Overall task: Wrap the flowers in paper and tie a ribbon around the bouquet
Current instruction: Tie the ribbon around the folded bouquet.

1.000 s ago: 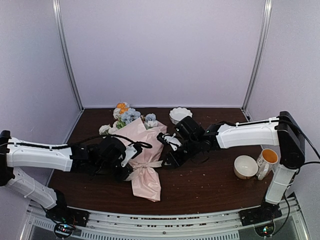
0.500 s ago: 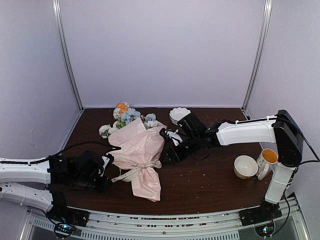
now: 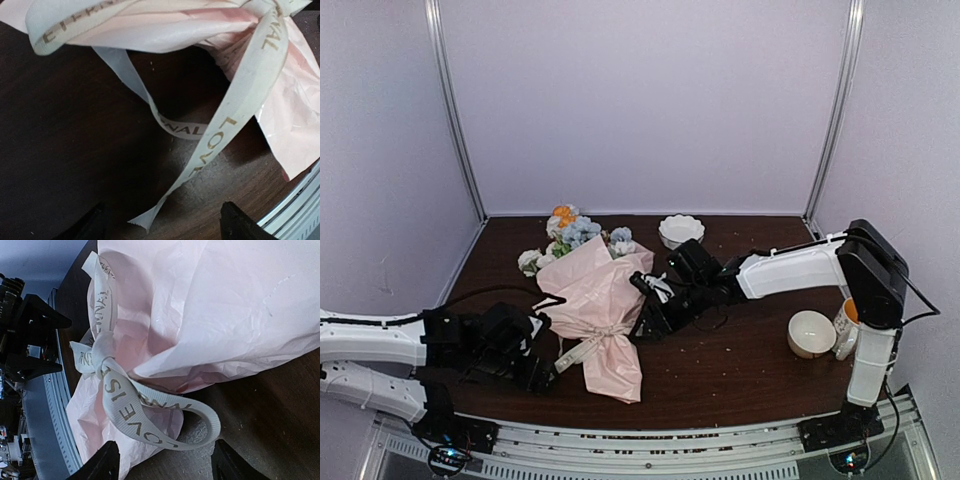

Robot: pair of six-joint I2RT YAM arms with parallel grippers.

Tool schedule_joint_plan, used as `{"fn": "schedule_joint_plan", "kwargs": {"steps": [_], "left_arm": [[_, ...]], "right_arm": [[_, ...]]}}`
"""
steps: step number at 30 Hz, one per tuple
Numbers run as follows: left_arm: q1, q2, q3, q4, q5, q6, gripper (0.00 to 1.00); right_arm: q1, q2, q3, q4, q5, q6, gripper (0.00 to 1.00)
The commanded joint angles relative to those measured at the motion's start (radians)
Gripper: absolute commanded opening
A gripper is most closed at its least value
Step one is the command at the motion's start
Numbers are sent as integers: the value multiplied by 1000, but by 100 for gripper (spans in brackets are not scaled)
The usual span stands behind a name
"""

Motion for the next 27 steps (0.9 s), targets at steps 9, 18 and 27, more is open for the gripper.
{"fn": "schedule_joint_plan", "kwargs": {"steps": [9, 18, 27], "left_arm": [[334, -201, -40, 189, -10, 178, 86], [401, -34, 6, 355, 75, 298, 86], [435, 162, 50, 395, 87, 343, 65]], "right_arm": [[-3, 74, 64, 66, -33, 22, 58], [-4, 71, 67, 62, -21, 12, 24], [-4, 59, 66, 35, -4, -2, 12]]}}
